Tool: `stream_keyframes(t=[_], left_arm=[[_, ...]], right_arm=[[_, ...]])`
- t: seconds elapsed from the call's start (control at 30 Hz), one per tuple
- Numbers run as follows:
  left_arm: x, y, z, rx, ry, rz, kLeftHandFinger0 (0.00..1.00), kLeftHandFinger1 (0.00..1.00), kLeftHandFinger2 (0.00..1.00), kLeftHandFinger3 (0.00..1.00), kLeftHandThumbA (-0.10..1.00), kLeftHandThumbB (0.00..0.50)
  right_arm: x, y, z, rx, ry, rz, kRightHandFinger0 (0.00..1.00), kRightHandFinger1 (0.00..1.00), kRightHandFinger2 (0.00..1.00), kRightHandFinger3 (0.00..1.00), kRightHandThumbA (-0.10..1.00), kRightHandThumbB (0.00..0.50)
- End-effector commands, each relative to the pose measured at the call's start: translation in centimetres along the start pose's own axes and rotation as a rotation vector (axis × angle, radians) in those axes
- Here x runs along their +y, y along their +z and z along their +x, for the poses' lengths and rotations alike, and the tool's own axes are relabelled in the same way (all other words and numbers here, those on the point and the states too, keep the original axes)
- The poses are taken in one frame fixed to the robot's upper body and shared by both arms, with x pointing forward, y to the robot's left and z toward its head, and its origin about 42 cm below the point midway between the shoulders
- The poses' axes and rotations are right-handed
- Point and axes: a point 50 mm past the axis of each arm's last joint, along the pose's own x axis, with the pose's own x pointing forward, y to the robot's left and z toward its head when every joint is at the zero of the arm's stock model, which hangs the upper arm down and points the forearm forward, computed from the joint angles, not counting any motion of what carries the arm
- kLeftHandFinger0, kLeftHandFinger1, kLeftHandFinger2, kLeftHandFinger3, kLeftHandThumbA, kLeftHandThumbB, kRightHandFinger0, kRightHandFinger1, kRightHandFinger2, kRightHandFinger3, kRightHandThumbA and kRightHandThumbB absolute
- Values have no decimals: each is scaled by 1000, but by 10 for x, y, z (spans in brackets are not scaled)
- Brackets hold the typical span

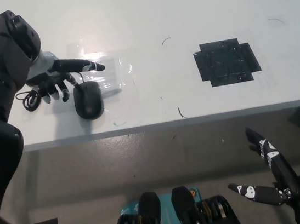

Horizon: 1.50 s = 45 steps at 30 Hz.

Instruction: The robot uses left hand to click on the left button of the black mouse, which is placed on the left area of the table

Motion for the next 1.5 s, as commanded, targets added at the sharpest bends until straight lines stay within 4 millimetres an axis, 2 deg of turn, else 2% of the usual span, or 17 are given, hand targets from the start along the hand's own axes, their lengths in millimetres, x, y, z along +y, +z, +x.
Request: stream_keyframes(t=[0.0, 0.1, 0.13, 0.33, 0.43, 0.47, 0.53, 0.63, 0.67, 0.7, 0.73, 0.83, 0.93, 1.0, 1.03, 1.33, 1.47], left_arm=[[18, 9, -24, -94, 60, -13, 0, 44, 437, 1000, 1000, 489], [40, 14, -59, -212, 125, -66, 0, 136, 557, 1000, 1000, 500], [55, 19, -88, -294, 163, -126, 0, 122, 569, 1000, 1000, 500], [80, 11, -206, -719, 201, -201, 0, 88, 469, 1000, 997, 429], [58, -1, -240, -867, 343, -101, 65, 304, 603, 1000, 1000, 441], [35, -12, -252, -1012, 396, -50, 78, 278, 549, 1000, 1000, 349], [-10, -25, -264, -1180, 543, 12, 24, 226, 533, 1000, 1000, 307], [-70, -36, -259, -1350, 685, 17, 286, 425, 709, 1000, 1000, 283], [-105, -44, -254, -1437, 678, 34, 703, 709, 881, 1000, 1000, 331], [-122, -50, -251, -1467, 667, 42, 927, 791, 934, 1000, 1000, 316], [-149, -59, -245, -1518, 636, 35, 1000, 983, 1000, 1000, 1000, 303], [-220, -81, -227, -1559, 616, -16, 1000, 1000, 1000, 1000, 1000, 361], [-301, -99, -200, -1605, 601, -180, 1000, 1000, 1000, 1000, 1000, 499], [-340, -110, -182, -1631, 628, -283, 1000, 1000, 1000, 1000, 1000, 444], [-356, -114, -174, -1613, 645, -348, 1000, 1000, 1000, 1000, 1000, 470], [-425, -125, -105, -1482, 888, -435, 1000, 1000, 1000, 1000, 1000, 321], [-433, -117, -75, -1373, 870, -481, 1000, 1000, 1000, 1000, 1000, 340]], right_arm=[[-7, 10, 3, -36, 9, -29, 963, 1000, 1000, 1000, 1000, 171], [-8, 10, 2, -32, 10, -33, 964, 1000, 1000, 1000, 1000, 163], [-9, 9, 2, -30, 8, -31, 963, 1000, 1000, 1000, 1000, 158], [-10, 6, -4, -12, 6, -33, 960, 1000, 1000, 1000, 1000, 154], [-9, 2, -6, -11, 11, -28, 962, 1000, 1000, 1000, 1000, 143], [-7, 1, -6, -11, 15, -28, 956, 1000, 1000, 1000, 1000, 145], [-6, -2, -7, -1, 15, -19, 954, 1000, 1000, 1000, 1000, 152], [-5, -4, -12, 13, 10, -13, 952, 1000, 1000, 1000, 1000, 135], [-4, -5, -15, 23, 9, -20, 949, 1000, 1000, 1000, 1000, 128], [-3, -7, -16, 27, 9, -19, 949, 1000, 1000, 1000, 1000, 124], [-2, -9, -18, 30, 8, -15, 948, 1000, 1000, 1000, 1000, 118], [2, -13, -21, 39, 10, -5, 947, 1000, 1000, 1000, 1000, 121], [3, -16, -23, 55, 10, -3, 947, 1000, 1000, 1000, 1000, 135], [5, -18, -26, 67, 12, -3, 951, 1000, 1000, 1000, 1000, 136], [6, -19, -27, 68, 14, 1, 953, 1000, 1000, 1000, 1000, 137], [11, -24, -38, 79, 25, 5, 951, 1000, 1000, 1000, 1000, 123], [10, -24, -37, 62, 16, 4, 939, 1000, 1000, 1000, 1000, 111]])
